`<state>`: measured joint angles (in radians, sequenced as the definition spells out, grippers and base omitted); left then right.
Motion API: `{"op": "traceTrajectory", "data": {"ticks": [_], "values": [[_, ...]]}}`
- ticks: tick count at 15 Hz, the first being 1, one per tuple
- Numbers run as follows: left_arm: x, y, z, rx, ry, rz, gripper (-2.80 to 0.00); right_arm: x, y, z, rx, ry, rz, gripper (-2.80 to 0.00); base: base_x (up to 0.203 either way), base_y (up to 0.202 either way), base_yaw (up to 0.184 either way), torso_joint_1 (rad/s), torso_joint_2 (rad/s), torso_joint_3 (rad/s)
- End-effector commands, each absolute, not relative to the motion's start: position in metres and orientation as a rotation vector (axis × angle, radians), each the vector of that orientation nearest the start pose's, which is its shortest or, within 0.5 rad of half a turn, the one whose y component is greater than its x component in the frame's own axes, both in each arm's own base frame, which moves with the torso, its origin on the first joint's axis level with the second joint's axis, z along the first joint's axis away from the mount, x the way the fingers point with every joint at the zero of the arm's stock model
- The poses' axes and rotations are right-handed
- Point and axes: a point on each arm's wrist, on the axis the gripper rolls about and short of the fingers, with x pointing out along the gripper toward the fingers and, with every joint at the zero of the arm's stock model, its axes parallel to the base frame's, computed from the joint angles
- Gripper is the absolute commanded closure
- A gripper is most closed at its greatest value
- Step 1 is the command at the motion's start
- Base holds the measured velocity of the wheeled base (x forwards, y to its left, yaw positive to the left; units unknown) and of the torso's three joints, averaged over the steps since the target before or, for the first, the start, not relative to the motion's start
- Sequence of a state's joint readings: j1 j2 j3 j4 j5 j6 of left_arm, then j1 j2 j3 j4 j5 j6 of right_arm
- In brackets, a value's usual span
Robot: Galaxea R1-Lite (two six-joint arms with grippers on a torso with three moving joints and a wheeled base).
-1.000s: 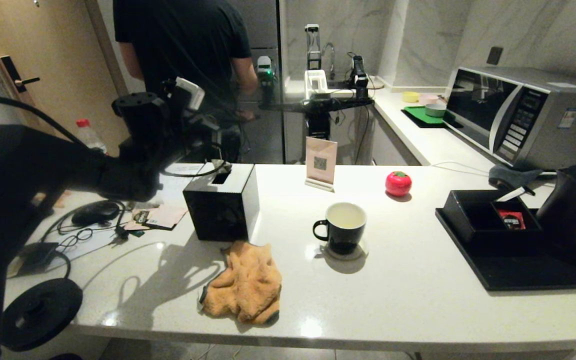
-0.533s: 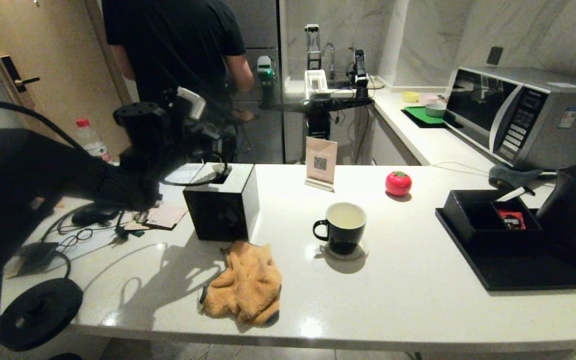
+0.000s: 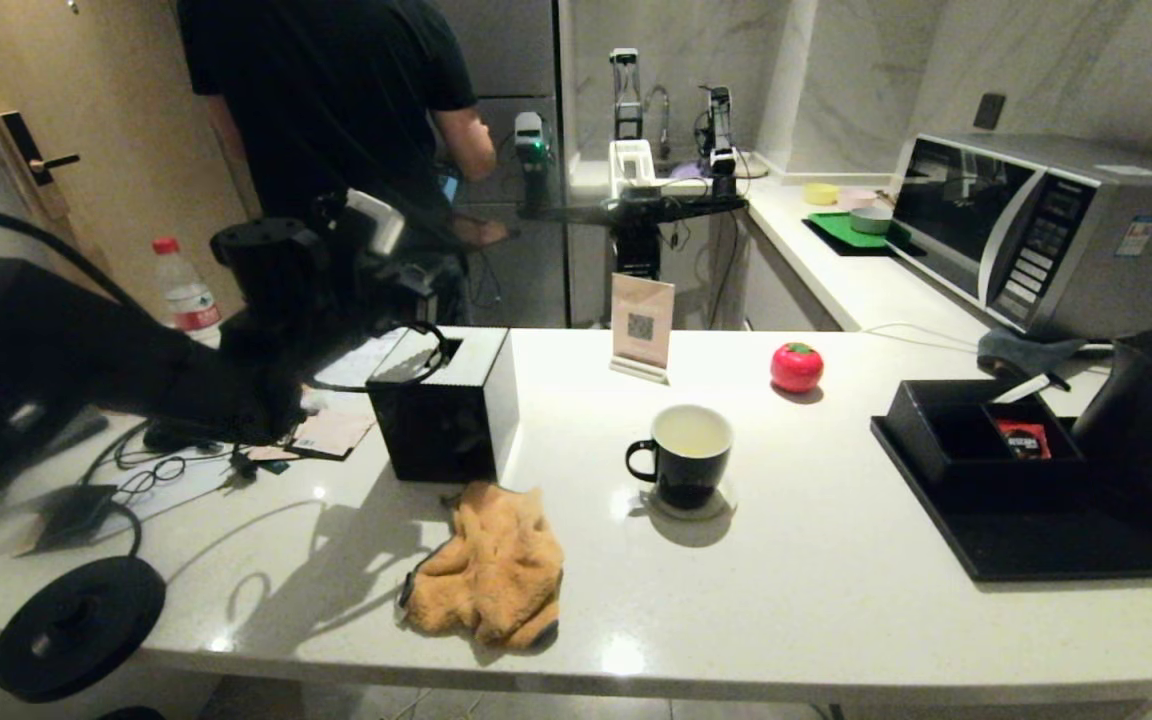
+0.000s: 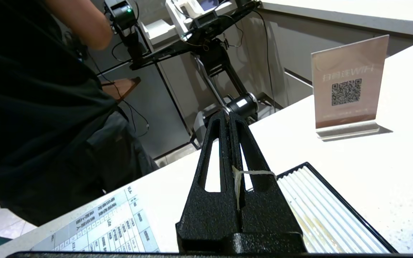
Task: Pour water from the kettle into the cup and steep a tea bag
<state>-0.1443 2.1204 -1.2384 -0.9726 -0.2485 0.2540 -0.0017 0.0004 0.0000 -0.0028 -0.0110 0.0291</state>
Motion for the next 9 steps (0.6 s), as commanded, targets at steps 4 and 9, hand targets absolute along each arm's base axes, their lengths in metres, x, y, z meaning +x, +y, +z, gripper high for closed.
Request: {"op": "traceTrajectory", "data": {"ticks": [4, 9], "values": [[0.422, -0.066, 0.168, 0.260, -0.147, -0.378, 0.00, -0.023, 0.000, 0.076, 0.030, -0.003, -0.012, 0.00, 0.000, 0.000, 0.000, 0.000, 0.00, 0.000], [0.424, -0.068, 0.157, 0.256, -0.137, -0.385, 0.00, -0.023, 0.000, 0.076, 0.029, -0.003, -0.012, 0.00, 0.000, 0.000, 0.000, 0.000, 0.00, 0.000]]}}
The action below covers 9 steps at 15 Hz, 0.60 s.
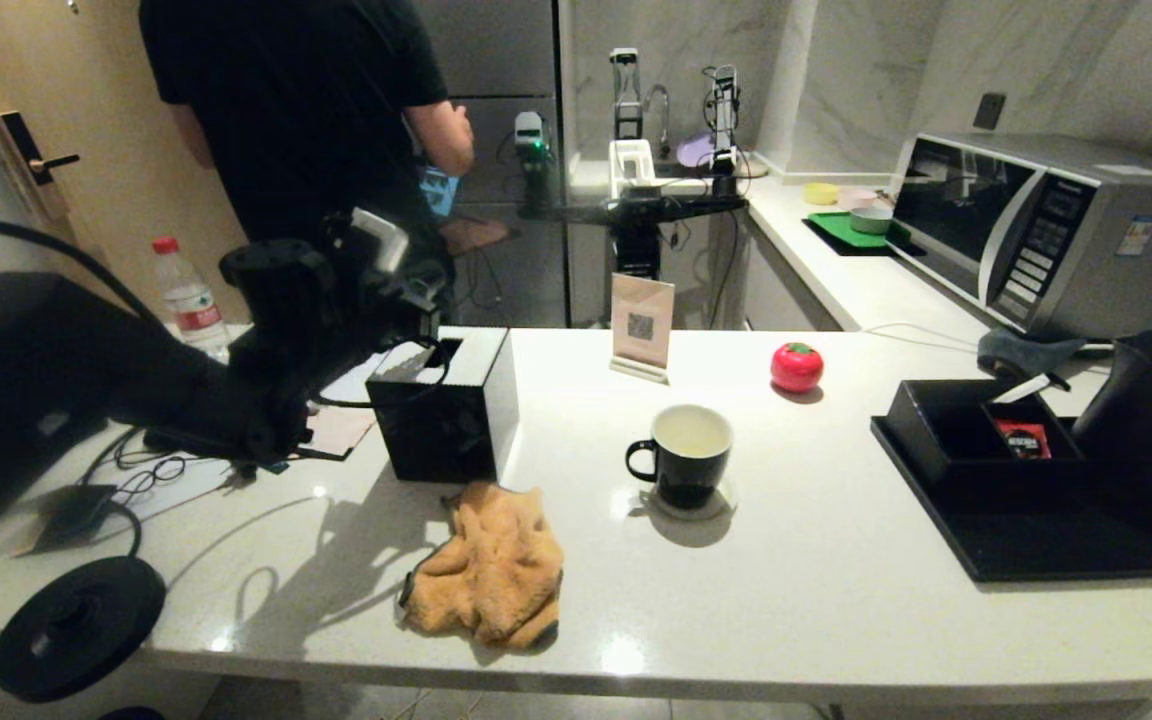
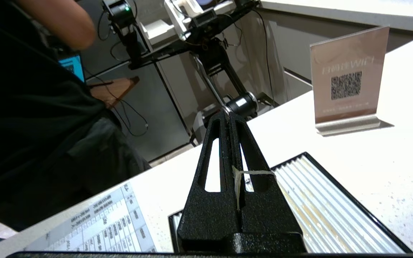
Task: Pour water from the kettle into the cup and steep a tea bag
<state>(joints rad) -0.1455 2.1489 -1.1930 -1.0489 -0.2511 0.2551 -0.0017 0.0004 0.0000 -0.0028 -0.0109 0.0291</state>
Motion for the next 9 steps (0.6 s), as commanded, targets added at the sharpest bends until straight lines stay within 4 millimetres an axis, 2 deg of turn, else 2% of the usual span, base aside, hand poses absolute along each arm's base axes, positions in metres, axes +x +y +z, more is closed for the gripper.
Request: {"op": "traceTrajectory", "data": {"ticks": [1, 4, 5, 9], "values": [[0.4237, -0.0679, 0.1565, 0.256, -0.134, -0.384, 0.00, -0.0228, -0.0002, 0.0758, 0.030, -0.003, -0.012, 0.00, 0.000, 0.000, 0.000, 0.000, 0.00, 0.000], [0.4230, -0.0671, 0.1552, 0.254, -0.124, -0.384, 0.00, -0.0228, -0.0002, 0.0758, 0.029, -0.003, -0.012, 0.00, 0.000, 0.000, 0.000, 0.000, 0.00, 0.000], [0.4211, -0.0668, 0.1529, 0.253, -0.113, -0.385, -2.80, -0.0228, -0.0002, 0.0758, 0.029, -0.003, -0.012, 0.00, 0.000, 0.000, 0.000, 0.000, 0.00, 0.000], [0.4198, -0.0660, 0.1514, 0.253, -0.117, -0.382, -2.80, -0.0228, -0.0002, 0.0758, 0.029, -0.003, -0.012, 0.00, 0.000, 0.000, 0.000, 0.000, 0.00, 0.000]]}}
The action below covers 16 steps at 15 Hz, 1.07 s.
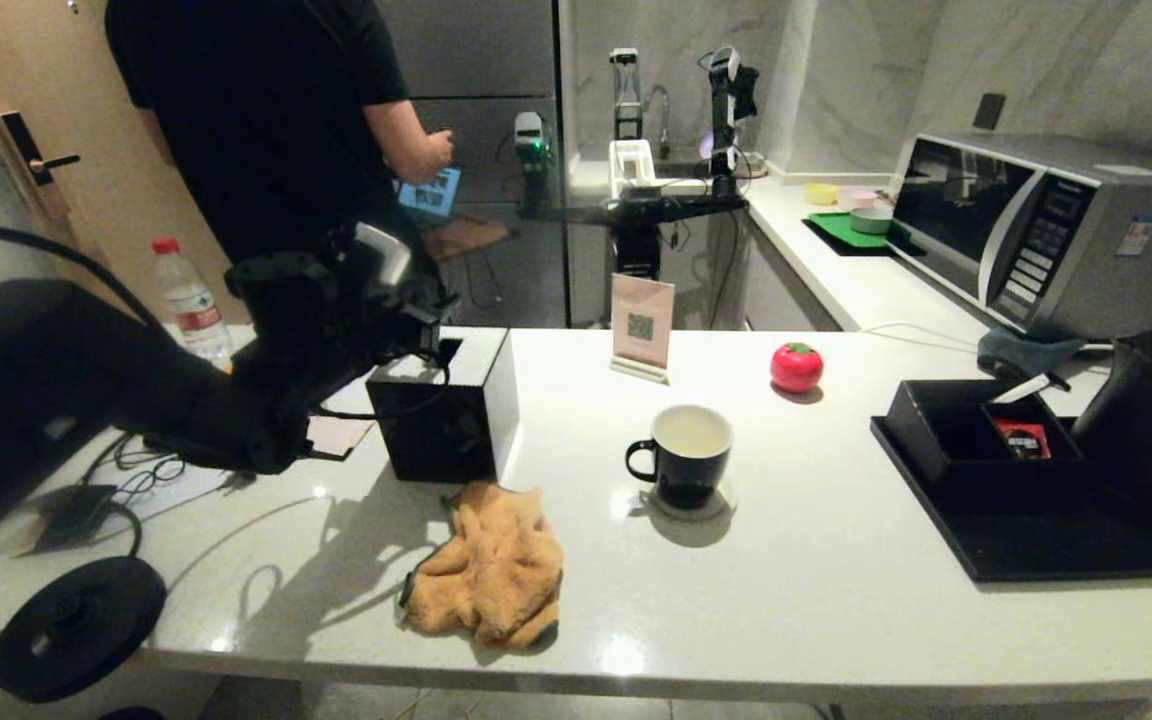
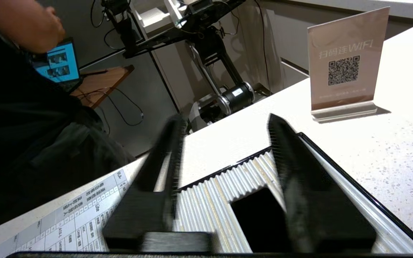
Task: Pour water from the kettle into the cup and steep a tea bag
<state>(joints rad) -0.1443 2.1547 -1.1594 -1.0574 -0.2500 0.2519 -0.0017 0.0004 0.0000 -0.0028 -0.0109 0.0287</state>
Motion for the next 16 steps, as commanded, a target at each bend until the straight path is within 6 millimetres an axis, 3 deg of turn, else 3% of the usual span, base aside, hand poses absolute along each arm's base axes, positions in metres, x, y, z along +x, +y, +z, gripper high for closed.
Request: {"op": "traceTrajectory", "data": {"ticks": [1, 16], "values": [[0.420, -0.065, 0.152, 0.254, -0.118, -0.380, -2.80, -0.023, 0.000, 0.076, 0.030, -0.003, -0.012, 0.00, 0.000, 0.000, 0.000, 0.000, 0.00, 0.000], [0.415, -0.063, 0.167, 0.256, -0.165, -0.369, -2.80, -0.023, 0.000, 0.076, 0.029, -0.003, -0.012, 0.00, 0.000, 0.000, 0.000, 0.000, 0.00, 0.000]]}}
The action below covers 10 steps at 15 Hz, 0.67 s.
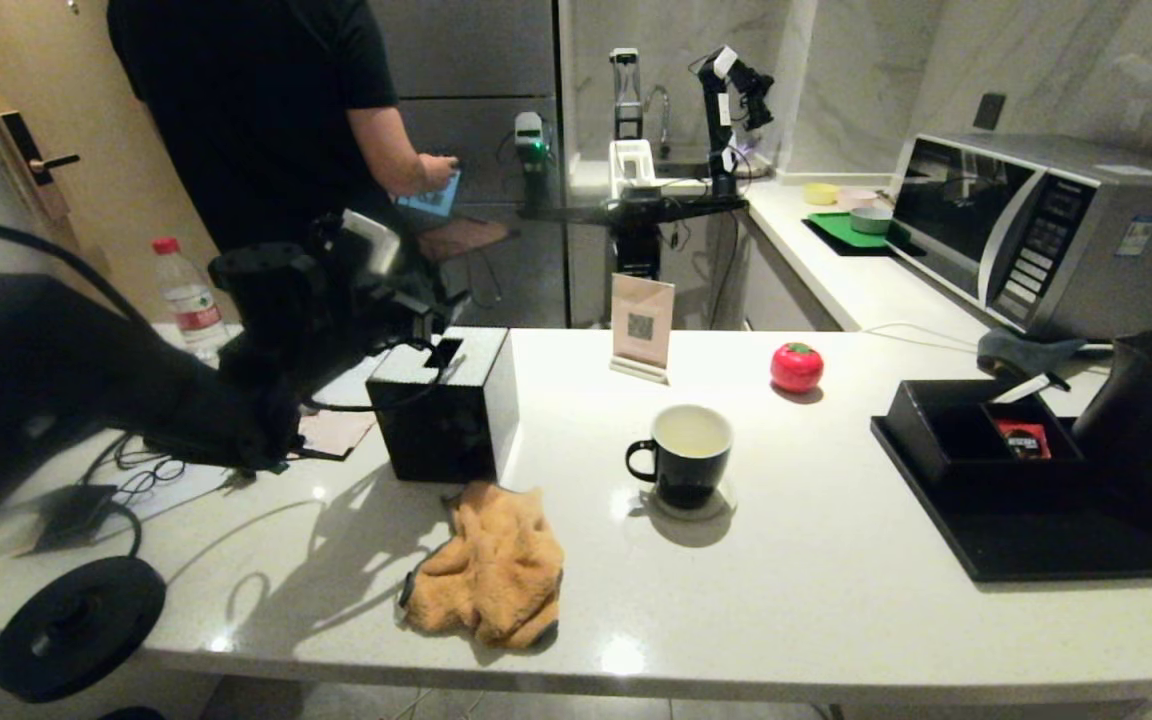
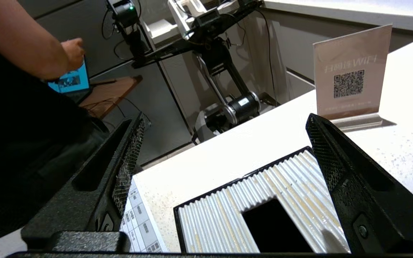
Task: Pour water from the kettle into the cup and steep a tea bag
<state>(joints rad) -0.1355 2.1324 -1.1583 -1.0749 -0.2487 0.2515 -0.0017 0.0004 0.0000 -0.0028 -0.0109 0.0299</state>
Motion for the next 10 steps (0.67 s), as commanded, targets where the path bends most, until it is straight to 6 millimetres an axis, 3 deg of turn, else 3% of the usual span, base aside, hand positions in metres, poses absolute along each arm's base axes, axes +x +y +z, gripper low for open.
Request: {"op": "traceTrajectory", "data": {"ticks": [1, 2, 8, 10], "values": [[0.413, -0.062, 0.169, 0.256, -0.167, -0.369, -2.80, -0.023, 0.000, 0.076, 0.029, -0.003, -0.012, 0.00, 0.000, 0.000, 0.000, 0.000, 0.00, 0.000], [0.410, -0.062, 0.171, 0.256, -0.170, -0.369, 0.00, -0.023, 0.000, 0.076, 0.029, -0.003, -0.012, 0.00, 0.000, 0.000, 0.000, 0.000, 0.00, 0.000], [0.402, -0.067, 0.181, 0.262, -0.218, -0.376, 0.00, -0.023, 0.000, 0.076, 0.029, -0.003, -0.012, 0.00, 0.000, 0.000, 0.000, 0.000, 0.00, 0.000], [0.400, -0.078, 0.183, 0.255, -0.243, -0.366, 0.00, -0.023, 0.000, 0.076, 0.029, -0.003, -0.012, 0.00, 0.000, 0.000, 0.000, 0.000, 0.00, 0.000]]}}
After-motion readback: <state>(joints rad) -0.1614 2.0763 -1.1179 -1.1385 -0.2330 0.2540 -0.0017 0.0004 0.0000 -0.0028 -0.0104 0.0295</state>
